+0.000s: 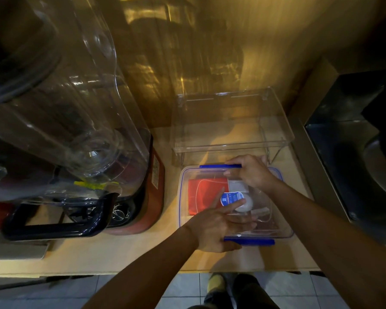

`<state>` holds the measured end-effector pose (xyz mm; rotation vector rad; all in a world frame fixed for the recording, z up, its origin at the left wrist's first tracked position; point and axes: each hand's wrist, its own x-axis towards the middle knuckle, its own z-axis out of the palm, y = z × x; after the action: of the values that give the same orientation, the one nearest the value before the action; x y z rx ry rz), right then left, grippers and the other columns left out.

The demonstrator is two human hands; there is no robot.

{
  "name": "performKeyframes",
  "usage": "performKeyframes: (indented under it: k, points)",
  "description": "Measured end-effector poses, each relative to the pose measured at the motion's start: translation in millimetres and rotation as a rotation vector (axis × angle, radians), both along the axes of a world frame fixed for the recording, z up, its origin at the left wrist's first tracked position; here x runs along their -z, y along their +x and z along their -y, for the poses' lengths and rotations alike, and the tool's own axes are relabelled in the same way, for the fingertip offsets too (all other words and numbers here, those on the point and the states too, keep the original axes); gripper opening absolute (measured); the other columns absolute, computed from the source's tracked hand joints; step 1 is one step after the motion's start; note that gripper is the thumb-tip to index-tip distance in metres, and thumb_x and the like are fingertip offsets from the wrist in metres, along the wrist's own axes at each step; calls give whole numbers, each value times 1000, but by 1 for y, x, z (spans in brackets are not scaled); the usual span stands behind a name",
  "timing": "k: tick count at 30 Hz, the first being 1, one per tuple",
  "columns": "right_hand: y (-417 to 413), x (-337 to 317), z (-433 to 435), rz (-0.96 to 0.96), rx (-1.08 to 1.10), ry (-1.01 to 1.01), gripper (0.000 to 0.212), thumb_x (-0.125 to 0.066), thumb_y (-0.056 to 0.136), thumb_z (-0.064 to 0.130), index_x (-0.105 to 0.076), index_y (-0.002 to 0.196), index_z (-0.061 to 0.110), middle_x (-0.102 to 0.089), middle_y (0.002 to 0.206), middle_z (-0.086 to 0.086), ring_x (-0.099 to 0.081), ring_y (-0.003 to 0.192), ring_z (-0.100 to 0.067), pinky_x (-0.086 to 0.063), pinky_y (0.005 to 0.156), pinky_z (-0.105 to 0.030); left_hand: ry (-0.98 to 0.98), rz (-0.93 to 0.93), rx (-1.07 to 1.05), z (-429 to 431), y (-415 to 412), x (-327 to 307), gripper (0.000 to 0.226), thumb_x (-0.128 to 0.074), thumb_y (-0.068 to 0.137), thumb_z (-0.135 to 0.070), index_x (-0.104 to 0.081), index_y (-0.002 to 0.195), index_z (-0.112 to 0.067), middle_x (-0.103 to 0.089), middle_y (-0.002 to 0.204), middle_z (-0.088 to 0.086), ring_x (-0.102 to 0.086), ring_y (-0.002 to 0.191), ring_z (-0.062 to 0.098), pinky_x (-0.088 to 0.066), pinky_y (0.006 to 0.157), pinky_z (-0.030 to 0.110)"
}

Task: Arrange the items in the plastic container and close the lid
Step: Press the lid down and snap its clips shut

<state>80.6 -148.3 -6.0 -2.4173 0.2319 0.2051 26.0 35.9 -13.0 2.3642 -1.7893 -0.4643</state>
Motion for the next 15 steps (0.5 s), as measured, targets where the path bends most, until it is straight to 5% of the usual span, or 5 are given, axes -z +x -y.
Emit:
performKeyframes:
  k: [4, 7, 10, 12, 15]
  points:
    - [-4, 0, 0, 13, -12, -86, 44, -58, 80, 54, -62, 118, 33, -64, 123, 5, -35, 116, -17, -10, 71, -30, -79, -17, -32, 0, 4, 1, 55, -53, 89, -44, -40, 139, -28, -38, 150, -7, -8, 147, 18, 11, 117, 53]
    - [-14, 4, 4, 129, -145, -384, 42, -45, 91, 46, -52, 127, 28, -55, 135, 3, -43, 123, -17, -12, 91, -32, -175, -117, -205, -1, 11, -2, 47, -48, 92, -41, -45, 136, -25, -42, 148, -4, -22, 144, 14, -3, 120, 47]
    - [-34, 8, 19, 123, -34, -458, 45, -39, 94, 43, -42, 136, 26, -41, 148, 0, -35, 133, -17, -13, 99, -35, -198, -6, -613, -9, 16, 1, 54, -32, 93, -50, -31, 143, -29, -23, 155, -6, -14, 146, 17, -4, 119, 46]
    - [-53, 8, 29, 55, 141, -316, 47, -41, 94, 44, -42, 136, 23, -35, 151, -4, -32, 136, -23, -19, 106, -41, -113, 72, -931, -21, 18, 6, 60, -30, 92, -57, -18, 146, -34, -13, 158, -5, -12, 146, 21, -7, 117, 47]
    - [-84, 11, 33, 21, 440, -144, 45, -42, 93, 45, -46, 128, 17, -37, 144, -16, -41, 127, -33, -34, 105, -52, -107, -200, -1393, -37, 13, 13, 73, -41, 83, -68, -22, 144, -32, -27, 154, 11, -29, 138, 32, -25, 112, 50]
